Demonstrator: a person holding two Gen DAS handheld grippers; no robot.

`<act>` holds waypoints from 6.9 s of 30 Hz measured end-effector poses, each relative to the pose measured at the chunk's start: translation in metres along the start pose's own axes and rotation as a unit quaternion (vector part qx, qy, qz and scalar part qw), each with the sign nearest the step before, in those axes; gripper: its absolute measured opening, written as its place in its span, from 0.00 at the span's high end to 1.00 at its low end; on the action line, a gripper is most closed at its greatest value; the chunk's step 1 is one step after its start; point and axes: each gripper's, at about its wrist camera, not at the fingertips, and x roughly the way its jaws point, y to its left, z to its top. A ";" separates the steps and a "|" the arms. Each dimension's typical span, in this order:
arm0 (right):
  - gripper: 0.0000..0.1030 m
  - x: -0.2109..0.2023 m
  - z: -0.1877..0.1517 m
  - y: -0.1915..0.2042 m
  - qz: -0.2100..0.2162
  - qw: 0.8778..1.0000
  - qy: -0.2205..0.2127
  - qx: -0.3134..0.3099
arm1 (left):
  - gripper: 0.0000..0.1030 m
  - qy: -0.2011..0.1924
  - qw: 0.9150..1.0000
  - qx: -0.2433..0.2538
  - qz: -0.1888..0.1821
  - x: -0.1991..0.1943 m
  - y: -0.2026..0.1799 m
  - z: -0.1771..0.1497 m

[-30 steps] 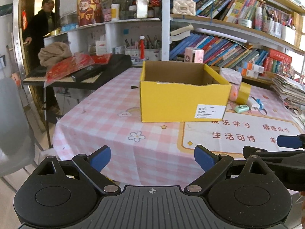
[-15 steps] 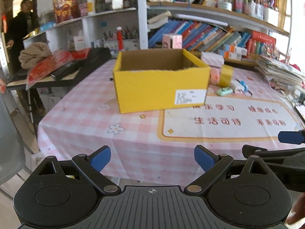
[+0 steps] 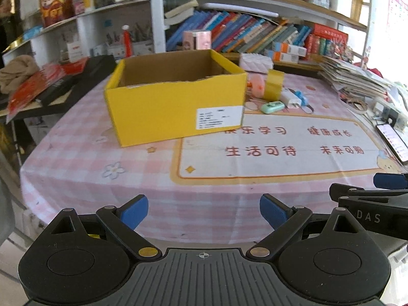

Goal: Organize objects
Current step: 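Move the left tool toward the mint-green cutter while right approaches the blue item, then grasp the mint-green cutter with the left tool, then grasp the blue item with the right tool while left holds the cutter, then carry the cutter and blue item over the yellow box with both tools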

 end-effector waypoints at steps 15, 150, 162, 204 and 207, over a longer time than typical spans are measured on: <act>0.34 0.021 0.010 -0.021 -0.005 1.000 0.024 0.014 | 0.07 -0.007 0.999 0.009 -0.046 0.018 -0.017 0.019; 0.61 0.307 0.210 -0.170 0.154 0.986 0.020 0.061 | 0.78 0.046 0.994 -0.095 -0.019 0.201 -0.146 0.155; 0.76 0.311 0.206 -0.166 0.101 0.994 0.033 0.002 | 0.78 0.033 0.993 -0.108 -0.016 0.176 -0.137 0.150; 0.76 0.085 0.095 -0.021 0.163 0.986 0.017 -0.038 | 0.78 -0.011 0.988 -0.141 -0.068 0.047 0.006 0.059; 0.76 0.075 0.086 -0.011 0.164 0.986 0.016 -0.037 | 0.78 -0.014 0.988 -0.134 -0.070 0.036 0.014 0.051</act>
